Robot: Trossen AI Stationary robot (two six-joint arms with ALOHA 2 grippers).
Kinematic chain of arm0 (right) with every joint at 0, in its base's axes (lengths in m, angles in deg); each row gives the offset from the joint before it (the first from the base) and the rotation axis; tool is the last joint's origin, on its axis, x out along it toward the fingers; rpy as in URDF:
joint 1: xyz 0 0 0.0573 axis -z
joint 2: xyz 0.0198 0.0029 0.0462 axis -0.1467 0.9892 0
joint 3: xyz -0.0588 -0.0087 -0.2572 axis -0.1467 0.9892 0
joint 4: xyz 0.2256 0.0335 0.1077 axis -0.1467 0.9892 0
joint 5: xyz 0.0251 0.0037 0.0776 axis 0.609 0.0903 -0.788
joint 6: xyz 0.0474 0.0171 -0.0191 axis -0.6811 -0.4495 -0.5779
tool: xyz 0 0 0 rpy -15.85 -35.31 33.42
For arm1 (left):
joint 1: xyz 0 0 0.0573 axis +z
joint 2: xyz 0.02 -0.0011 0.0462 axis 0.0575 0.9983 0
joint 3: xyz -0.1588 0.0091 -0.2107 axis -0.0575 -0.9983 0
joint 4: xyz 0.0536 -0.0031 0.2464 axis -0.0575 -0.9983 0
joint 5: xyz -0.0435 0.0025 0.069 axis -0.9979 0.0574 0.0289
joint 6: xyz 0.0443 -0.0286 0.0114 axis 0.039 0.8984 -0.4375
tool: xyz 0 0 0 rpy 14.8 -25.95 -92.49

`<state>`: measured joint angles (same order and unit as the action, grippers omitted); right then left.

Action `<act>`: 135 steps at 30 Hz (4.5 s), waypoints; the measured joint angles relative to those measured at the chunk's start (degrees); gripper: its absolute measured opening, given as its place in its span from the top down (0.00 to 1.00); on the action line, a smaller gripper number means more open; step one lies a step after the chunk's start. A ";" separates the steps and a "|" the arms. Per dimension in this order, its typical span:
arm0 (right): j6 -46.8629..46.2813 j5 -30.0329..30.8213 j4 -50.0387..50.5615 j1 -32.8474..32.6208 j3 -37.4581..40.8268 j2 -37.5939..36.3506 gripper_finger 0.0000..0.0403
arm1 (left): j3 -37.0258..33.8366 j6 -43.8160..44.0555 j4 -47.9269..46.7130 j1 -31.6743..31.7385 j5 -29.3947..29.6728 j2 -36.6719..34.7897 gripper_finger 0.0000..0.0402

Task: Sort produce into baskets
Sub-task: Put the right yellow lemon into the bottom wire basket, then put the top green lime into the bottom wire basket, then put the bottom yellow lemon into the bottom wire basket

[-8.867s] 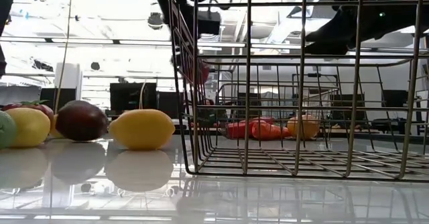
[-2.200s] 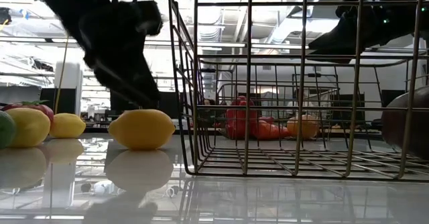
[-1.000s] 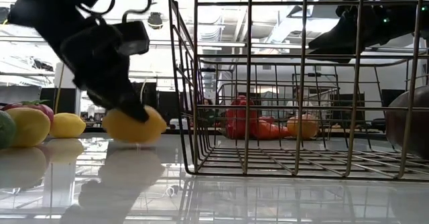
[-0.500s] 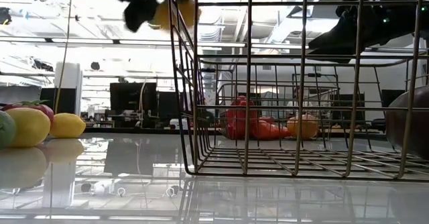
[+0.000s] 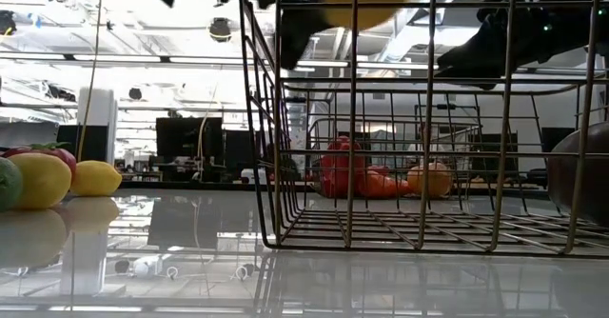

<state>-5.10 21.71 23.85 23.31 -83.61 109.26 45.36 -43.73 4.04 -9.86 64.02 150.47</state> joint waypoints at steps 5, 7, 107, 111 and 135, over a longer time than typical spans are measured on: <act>-0.15 -0.02 0.34 -0.27 0.00 0.00 0.22 | 11.72 -4.53 -16.75 0.35 -1.82 5.03 0.45; -0.16 -0.09 0.42 -0.27 0.00 0.02 0.22 | 15.19 -7.55 -23.41 0.37 0.85 5.31 0.40; -0.63 0.17 0.49 0.27 0.00 0.02 0.22 | 11.20 -17.43 -49.98 -13.29 34.33 -6.22 0.57; -0.66 0.15 0.86 0.22 0.00 0.02 0.22 | 11.17 -21.56 -39.70 -7.92 21.66 -4.08 0.57; -0.13 0.13 2.14 0.22 0.00 0.88 0.22 | 14.55 4.46 -85.93 -14.69 21.43 -9.42 0.23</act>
<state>-5.23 21.84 25.99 23.53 -83.61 110.14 59.91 -39.27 -81.89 -24.55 85.45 141.05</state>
